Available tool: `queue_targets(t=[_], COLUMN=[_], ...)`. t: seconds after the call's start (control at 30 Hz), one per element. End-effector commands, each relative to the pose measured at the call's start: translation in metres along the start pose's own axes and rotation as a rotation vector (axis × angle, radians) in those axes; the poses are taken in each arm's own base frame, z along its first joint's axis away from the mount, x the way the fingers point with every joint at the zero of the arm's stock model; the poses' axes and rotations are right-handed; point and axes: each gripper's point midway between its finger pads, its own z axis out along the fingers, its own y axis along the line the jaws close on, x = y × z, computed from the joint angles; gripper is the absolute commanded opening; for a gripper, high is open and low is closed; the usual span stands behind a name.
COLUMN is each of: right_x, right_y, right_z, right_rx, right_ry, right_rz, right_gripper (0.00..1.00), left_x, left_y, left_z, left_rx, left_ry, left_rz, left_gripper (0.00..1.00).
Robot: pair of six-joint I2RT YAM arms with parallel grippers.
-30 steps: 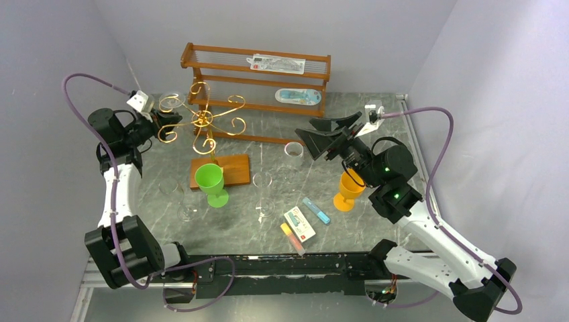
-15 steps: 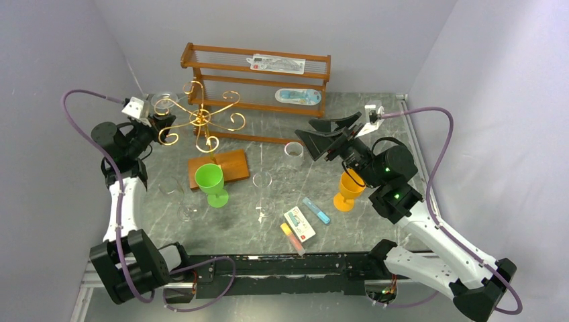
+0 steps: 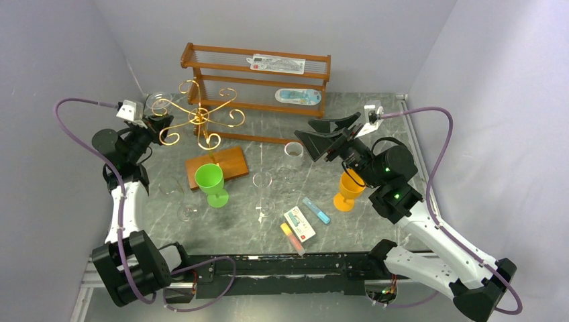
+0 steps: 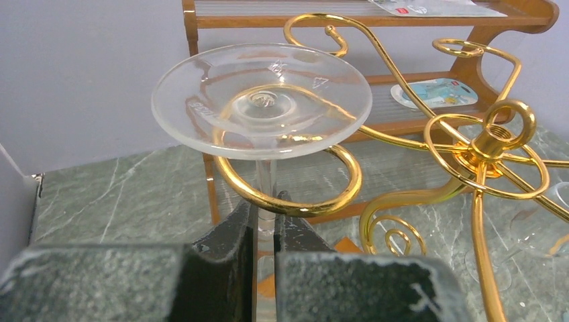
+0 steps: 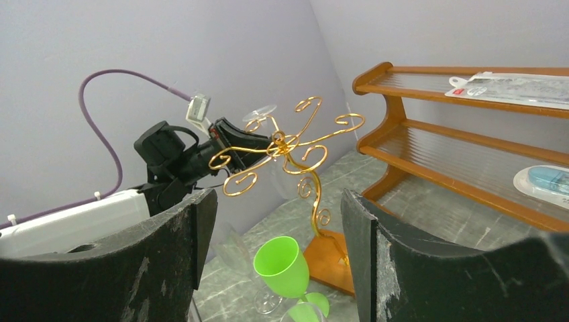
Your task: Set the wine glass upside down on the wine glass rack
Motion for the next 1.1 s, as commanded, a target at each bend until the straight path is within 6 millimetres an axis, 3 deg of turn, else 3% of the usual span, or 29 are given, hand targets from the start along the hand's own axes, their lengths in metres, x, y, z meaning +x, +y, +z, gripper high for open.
queue_targets(t=[0.0, 0.2, 0.53, 0.67, 0.87, 1.07], right_x=[0.001, 0.004, 0.015, 0.018, 0.019, 0.023], right_y=[0.000, -0.001, -0.005, -0.006, -0.005, -0.008], right_z=[-0.003, -0.001, 0.005, 0.008, 0.008, 0.008], right_rx=[-0.003, -0.007, -0.005, -0.006, -0.009, 0.007], right_ry=[0.002, 0.010, 0.035, 0.048, 0.047, 0.066], right_rz=[-0.007, -0.005, -0.003, -0.002, 0.010, 0.025], right_gripper=[0.72, 0.72, 0.72, 0.72, 0.73, 0.73], left_x=[-0.027, -0.034, -0.013, -0.006, -0.003, 0.001], left_y=[0.002, 0.016, -0.011, -0.013, -0.007, 0.005], left_z=[-0.001, -0.020, -0.025, -0.025, -0.027, -0.035], left_rx=[-0.018, -0.176, -0.052, -0.038, -0.081, -0.181], left_ry=[-0.085, -0.156, -0.123, -0.109, -0.091, -0.065], left_rz=[0.061, 0.071, 0.094, 0.092, 0.072, 0.057], left_gripper=[0.05, 0.05, 0.07, 0.18, 0.46, 0.57])
